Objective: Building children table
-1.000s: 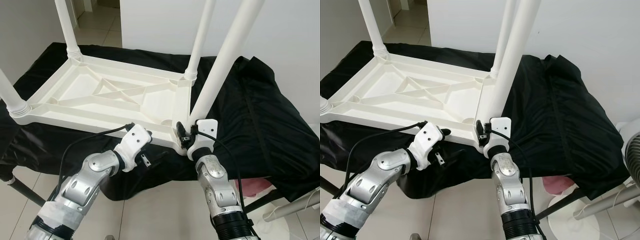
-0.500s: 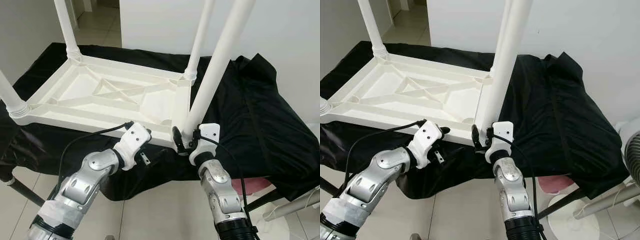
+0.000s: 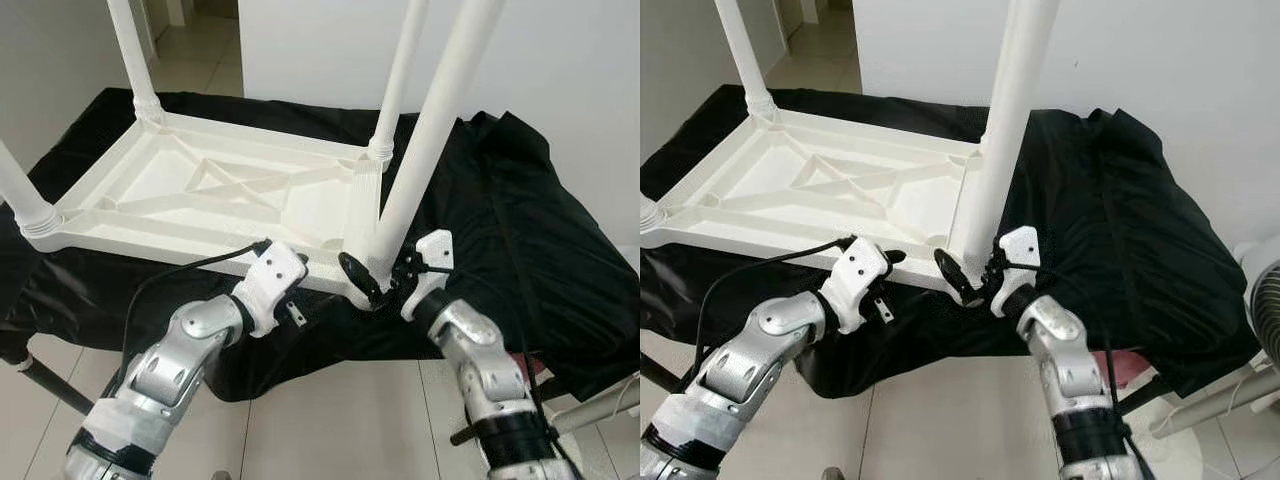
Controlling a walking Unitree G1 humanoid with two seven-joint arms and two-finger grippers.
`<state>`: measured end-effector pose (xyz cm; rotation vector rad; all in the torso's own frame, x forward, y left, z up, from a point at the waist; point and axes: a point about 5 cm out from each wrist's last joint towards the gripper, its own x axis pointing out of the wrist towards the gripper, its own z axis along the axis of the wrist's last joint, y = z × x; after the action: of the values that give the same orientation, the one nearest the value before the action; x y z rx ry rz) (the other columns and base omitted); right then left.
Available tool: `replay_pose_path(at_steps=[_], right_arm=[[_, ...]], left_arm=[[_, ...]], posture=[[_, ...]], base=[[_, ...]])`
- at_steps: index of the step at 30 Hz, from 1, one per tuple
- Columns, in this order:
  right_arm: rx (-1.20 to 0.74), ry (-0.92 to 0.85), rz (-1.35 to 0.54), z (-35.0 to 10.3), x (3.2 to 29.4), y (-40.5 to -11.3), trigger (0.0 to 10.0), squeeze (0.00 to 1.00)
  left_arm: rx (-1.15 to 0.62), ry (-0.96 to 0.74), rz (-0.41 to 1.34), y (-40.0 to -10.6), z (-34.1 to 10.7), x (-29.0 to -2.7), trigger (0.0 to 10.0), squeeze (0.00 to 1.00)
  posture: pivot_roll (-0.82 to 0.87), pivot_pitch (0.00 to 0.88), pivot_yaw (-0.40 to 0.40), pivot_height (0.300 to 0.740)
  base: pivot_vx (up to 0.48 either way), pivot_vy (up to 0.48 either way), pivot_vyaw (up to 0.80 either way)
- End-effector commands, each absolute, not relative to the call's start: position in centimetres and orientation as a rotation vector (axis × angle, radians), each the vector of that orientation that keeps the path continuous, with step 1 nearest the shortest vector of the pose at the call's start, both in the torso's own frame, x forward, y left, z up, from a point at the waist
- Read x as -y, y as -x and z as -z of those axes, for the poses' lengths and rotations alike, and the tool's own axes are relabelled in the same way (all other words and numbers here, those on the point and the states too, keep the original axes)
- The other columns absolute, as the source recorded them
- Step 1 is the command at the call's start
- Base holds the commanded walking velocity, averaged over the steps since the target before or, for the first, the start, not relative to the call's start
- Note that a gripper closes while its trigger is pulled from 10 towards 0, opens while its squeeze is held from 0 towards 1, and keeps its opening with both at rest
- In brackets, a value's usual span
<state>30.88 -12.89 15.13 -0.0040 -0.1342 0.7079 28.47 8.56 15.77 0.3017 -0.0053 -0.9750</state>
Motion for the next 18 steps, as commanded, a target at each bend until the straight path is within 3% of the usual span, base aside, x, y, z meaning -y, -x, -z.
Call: replay_pose_path(at_steps=[1, 6, 7, 9, 10, 18], right_arm=[[0.111, 0.015, -0.760, -14.7, 13.0, -31.1, 10.0, 0.00], [0.089, 0.038, -0.814, -14.4, 12.8, -31.6, 10.0, 0.00], [0.081, 0.051, -0.830, -14.1, 13.0, -31.9, 4.2, 0.00], [0.081, 0.051, -0.830, -14.1, 13.0, -31.9, 4.2, 0.00], [0.077, 0.056, -0.837, -14.0, 13.2, -32.2, 0.0, 0.00], [0.074, 0.052, -0.827, -13.7, 13.7, -32.4, 0.0, 0.00]], left_arm=[[-0.021, -0.296, 1.036, -28.2, -15.4, -8.3, 10.0, 0.00], [-0.025, -0.260, 1.082, -27.8, -15.5, -8.2, 10.0, 0.00], [-0.027, -0.244, 1.091, -27.7, -15.5, -8.2, 10.0, 0.00], [-0.027, -0.244, 1.091, -27.7, -15.5, -8.2, 10.0, 0.00], [-0.028, -0.237, 1.095, -27.7, -15.6, -8.3, 10.0, 0.00], [-0.037, -0.218, 1.112, -27.5, -15.6, -8.3, 10.0, 0.00]], posture=[[-0.01, 0.030, -0.032, 0.740], [0.00, 0.028, -0.033, 0.740], [0.00, 0.026, -0.034, 0.740], [0.00, 0.026, -0.034, 0.740], [0.01, 0.025, -0.035, 0.740], [0.01, 0.027, -0.033, 0.740]], base=[[0.000, 0.000, 0.00], [0.000, 0.000, 0.00], [0.000, 0.000, 0.00], [0.000, 0.000, 0.00], [0.000, 0.000, 0.00], [0.000, 0.000, 0.00]])
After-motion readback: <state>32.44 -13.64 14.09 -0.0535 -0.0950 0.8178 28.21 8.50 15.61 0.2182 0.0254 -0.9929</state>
